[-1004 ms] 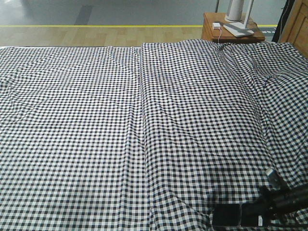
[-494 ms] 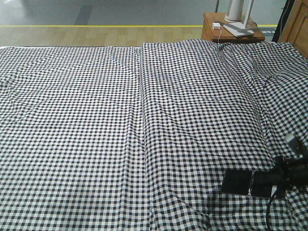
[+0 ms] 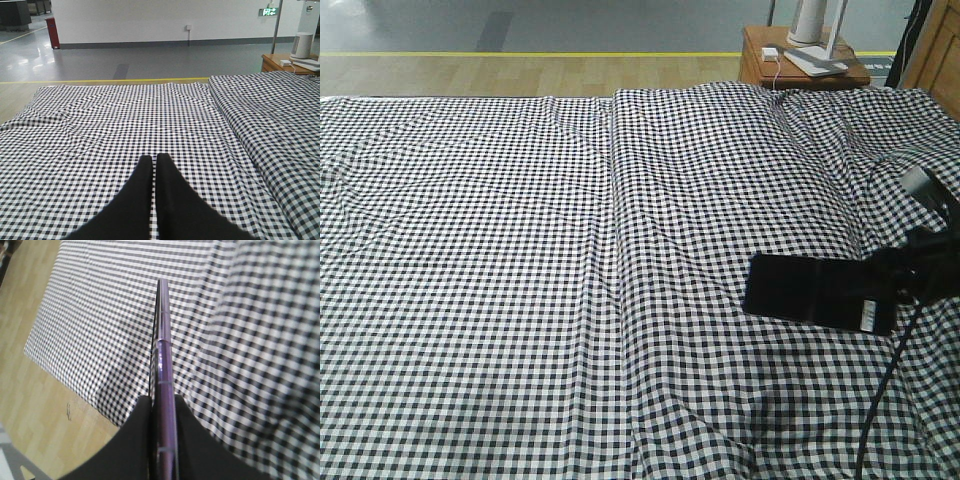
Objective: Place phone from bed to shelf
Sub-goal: 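Lift the phone off the bed with the right gripper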
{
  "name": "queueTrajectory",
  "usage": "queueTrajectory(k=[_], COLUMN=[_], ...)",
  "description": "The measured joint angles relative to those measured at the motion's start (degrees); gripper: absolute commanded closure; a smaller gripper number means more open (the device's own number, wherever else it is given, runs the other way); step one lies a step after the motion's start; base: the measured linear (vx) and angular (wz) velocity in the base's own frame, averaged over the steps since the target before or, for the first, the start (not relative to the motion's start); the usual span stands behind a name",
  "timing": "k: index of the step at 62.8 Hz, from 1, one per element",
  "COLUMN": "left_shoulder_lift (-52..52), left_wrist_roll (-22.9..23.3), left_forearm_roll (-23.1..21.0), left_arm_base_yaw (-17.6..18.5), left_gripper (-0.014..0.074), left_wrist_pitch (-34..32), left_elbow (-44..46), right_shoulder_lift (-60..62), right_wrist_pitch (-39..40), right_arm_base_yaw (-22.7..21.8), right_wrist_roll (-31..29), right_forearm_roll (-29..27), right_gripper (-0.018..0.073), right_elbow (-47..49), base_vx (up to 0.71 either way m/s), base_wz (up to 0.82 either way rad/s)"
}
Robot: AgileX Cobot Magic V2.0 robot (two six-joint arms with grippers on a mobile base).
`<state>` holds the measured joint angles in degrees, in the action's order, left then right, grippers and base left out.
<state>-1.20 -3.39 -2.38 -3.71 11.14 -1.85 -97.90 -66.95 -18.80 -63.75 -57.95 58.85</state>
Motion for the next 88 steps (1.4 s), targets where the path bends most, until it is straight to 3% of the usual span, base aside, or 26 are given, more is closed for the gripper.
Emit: queueTrajectory(k=[53, 65, 76, 88], left_shoulder_lift=[0.00, 0.00, 0.00, 0.00], left_wrist_roll=[0.00, 0.00, 0.00, 0.00], left_forearm_roll=[0.00, 0.00, 0.00, 0.00], left_arm_base_yaw=[0.00, 0.00, 0.00, 0.00], left_gripper=[0.0595, 0.0595, 0.0595, 0.0595], left_wrist_pitch=[0.00, 0.00, 0.00, 0.00], left_elbow=[0.00, 0.00, 0.00, 0.00], right_shoulder_lift=[26.07, 29.67, 31.90, 32.21], right_wrist_pitch=[-2.52, -3.09, -3.22, -3.22], right_arm_base_yaw=[34.51, 37.71, 37.71, 37.71], right_wrist_roll=[4.60, 4.94, 4.99, 4.99], right_forearm_roll=[-0.18, -2.20, -6.20, -6.57], right_gripper=[0.0561, 0.0561, 0.0561, 0.0561], right_elbow=[-0.37, -0.47, -0.47, -0.47], base_vx=[0.00, 0.00, 0.00, 0.00], base_wz=[0.00, 0.00, 0.00, 0.00])
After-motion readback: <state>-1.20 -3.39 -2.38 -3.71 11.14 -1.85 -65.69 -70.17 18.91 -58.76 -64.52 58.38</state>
